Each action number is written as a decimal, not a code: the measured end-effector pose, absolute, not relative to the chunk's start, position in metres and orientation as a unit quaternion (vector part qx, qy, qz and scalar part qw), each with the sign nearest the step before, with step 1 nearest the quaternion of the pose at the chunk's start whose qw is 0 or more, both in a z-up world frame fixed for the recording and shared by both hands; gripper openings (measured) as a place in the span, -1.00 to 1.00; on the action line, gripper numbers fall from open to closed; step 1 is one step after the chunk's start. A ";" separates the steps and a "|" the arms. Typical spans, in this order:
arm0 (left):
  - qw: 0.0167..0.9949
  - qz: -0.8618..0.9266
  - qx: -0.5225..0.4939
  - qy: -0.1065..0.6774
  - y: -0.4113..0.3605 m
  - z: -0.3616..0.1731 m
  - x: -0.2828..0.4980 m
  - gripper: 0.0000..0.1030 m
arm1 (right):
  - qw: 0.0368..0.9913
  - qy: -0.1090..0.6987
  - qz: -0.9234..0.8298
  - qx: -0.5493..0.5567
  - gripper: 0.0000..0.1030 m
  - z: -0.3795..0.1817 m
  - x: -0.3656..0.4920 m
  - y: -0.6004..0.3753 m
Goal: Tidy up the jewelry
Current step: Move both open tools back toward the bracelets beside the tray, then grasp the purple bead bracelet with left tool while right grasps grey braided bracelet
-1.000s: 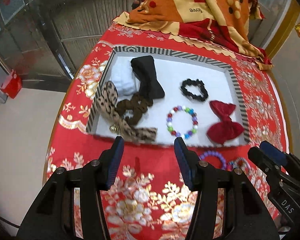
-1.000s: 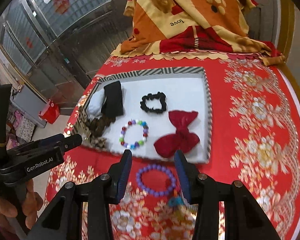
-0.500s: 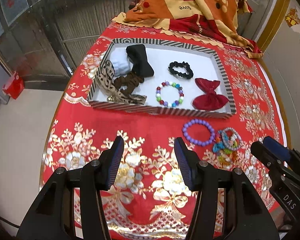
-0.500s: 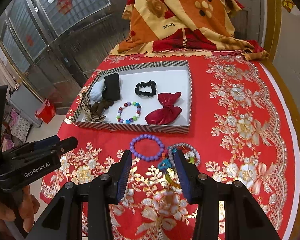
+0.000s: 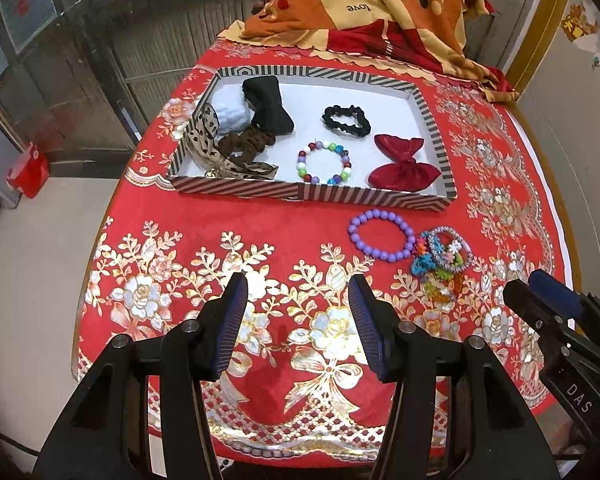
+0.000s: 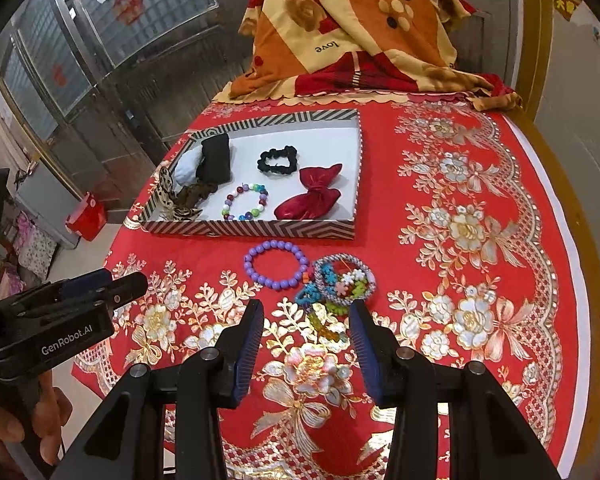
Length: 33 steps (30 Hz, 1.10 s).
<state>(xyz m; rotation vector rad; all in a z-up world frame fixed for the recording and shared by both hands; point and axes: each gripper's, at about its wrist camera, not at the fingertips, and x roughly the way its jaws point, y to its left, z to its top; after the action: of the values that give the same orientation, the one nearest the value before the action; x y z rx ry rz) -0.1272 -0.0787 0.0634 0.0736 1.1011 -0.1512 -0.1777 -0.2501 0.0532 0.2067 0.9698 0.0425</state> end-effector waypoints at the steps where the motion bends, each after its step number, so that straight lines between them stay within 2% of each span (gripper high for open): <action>1: 0.849 -0.072 0.036 0.522 -0.079 0.063 -0.128 0.01 | 0.879 0.466 0.019 0.098 -0.18 0.053 -0.178 -0.251; 33: 0.831 -0.077 0.043 0.549 -0.091 0.043 -0.117 0.01 | 0.863 0.494 0.011 0.107 -0.18 0.031 -0.172 -0.266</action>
<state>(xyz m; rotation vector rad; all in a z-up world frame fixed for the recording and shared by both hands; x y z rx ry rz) -0.1165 -0.0914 0.0429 0.0908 1.1647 -0.1640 -0.1723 -0.2656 0.0314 0.2234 1.0353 0.0233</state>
